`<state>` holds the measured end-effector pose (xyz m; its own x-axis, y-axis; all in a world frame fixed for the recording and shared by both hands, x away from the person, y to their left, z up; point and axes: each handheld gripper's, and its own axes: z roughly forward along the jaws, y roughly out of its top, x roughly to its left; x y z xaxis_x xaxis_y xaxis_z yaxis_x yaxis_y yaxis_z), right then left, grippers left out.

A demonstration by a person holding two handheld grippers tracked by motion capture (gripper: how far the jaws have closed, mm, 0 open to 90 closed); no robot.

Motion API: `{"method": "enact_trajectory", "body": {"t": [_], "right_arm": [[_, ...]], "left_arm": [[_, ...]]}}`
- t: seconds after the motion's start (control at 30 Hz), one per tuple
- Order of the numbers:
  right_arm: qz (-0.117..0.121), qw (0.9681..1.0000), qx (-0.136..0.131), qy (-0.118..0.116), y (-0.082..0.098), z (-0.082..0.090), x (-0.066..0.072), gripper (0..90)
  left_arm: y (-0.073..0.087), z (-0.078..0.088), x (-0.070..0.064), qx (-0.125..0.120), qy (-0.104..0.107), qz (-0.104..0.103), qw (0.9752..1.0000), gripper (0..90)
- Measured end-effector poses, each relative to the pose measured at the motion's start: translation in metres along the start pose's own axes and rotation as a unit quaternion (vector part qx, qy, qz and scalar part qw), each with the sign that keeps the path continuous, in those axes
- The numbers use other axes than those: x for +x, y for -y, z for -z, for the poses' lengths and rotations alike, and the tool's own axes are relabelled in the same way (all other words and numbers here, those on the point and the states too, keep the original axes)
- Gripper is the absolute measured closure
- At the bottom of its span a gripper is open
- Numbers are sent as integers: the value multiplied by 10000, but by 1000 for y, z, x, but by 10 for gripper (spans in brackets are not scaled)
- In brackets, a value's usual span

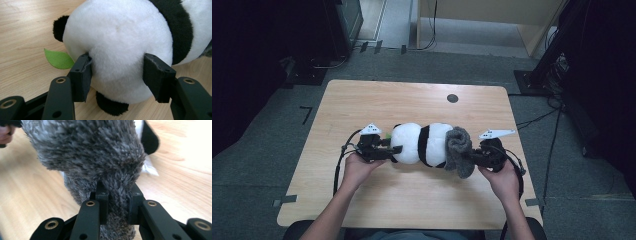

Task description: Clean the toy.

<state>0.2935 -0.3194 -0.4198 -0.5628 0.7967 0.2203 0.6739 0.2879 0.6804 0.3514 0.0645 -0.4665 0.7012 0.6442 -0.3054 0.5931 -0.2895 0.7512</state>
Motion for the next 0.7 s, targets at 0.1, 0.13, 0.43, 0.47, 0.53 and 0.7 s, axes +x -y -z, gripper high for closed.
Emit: {"method": "enact_trajectory", "body": {"t": [0.1,0.13,0.43,0.47,0.53,0.7], "right_arm": [[-57,9998,-76,186,-3,0,-5,774],[-84,9996,-103,244,-4,0,-5,774],[144,9984,-14,551,-33,-20,-3,776],[157,9983,33,562,-35,-23,-3,778],[216,9978,48,624,-38,-28,-5,781],[180,9978,44,631,-39,-28,-12,779]], "left_arm": [[0,1,1,-41,71,2,10000,424],[0,1,2,-57,104,29,9999,421],[0,1,2,-39,174,104,9998,422],[0,0,2,-41,188,108,9998,423],[0,0,2,-49,223,105,9997,422],[-4,2,4,-22,238,-37,9997,348]]}}
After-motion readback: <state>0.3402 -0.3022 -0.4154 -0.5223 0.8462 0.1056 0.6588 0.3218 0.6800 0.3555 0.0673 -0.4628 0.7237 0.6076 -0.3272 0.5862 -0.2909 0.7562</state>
